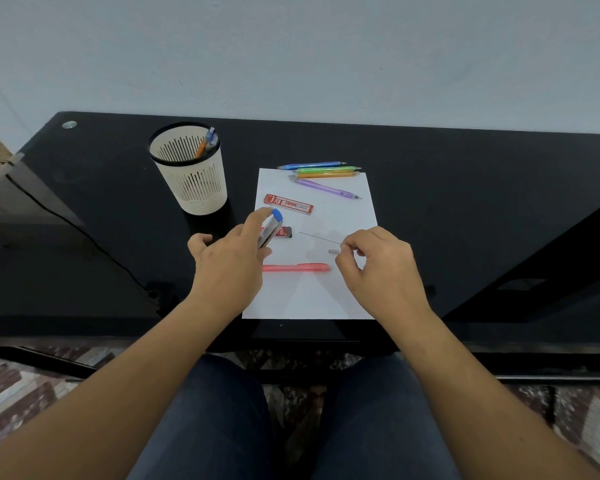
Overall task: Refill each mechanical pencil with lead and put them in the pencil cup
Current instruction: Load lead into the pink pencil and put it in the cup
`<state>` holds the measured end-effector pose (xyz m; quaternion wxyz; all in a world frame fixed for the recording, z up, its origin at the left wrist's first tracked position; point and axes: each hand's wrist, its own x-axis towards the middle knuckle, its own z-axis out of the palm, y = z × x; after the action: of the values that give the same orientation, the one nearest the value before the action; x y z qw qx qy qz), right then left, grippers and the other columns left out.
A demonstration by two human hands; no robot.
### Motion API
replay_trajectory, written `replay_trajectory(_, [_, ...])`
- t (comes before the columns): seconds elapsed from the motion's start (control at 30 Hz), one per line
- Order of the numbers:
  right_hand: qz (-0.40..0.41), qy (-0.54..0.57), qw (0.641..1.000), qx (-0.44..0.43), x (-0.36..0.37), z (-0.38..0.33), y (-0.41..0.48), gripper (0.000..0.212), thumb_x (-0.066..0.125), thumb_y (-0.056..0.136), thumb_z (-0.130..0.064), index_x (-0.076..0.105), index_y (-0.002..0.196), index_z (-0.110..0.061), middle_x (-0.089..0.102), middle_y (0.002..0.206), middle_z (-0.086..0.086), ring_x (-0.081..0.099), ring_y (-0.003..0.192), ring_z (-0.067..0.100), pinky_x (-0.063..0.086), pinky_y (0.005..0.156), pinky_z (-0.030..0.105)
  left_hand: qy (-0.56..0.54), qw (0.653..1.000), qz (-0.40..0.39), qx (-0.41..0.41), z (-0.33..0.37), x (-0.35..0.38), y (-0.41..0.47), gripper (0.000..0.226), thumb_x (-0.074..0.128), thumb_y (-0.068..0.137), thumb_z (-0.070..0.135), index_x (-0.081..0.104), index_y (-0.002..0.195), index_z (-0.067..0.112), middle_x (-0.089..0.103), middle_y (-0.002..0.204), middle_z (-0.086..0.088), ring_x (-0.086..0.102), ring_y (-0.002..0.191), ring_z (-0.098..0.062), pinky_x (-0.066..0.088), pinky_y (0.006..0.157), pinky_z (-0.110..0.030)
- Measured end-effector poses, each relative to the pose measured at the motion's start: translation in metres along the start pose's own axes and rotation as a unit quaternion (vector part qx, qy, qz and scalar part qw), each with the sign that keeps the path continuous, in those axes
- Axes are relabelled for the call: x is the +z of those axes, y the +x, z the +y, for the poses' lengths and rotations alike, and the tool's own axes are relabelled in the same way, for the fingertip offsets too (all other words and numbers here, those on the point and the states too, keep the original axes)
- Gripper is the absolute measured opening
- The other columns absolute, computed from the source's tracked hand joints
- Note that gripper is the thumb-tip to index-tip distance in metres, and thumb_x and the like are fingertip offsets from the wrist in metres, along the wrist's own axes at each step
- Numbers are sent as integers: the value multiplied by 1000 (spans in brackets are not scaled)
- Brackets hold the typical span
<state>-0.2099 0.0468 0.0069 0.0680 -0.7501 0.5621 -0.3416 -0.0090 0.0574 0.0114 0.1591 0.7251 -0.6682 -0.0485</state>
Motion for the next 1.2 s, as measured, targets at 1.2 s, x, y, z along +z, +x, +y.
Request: replay_trajectory(1.2, [-22,-15,1000,-3,2,4,-3,21,52,86,-26,70,82,-15,67,78,-3,61,70,15,53,72,43,167,983,-62,44,-9,0,18,38,51,95,21,46,131,32,56,110,9,50,104,-15,19,104,-48])
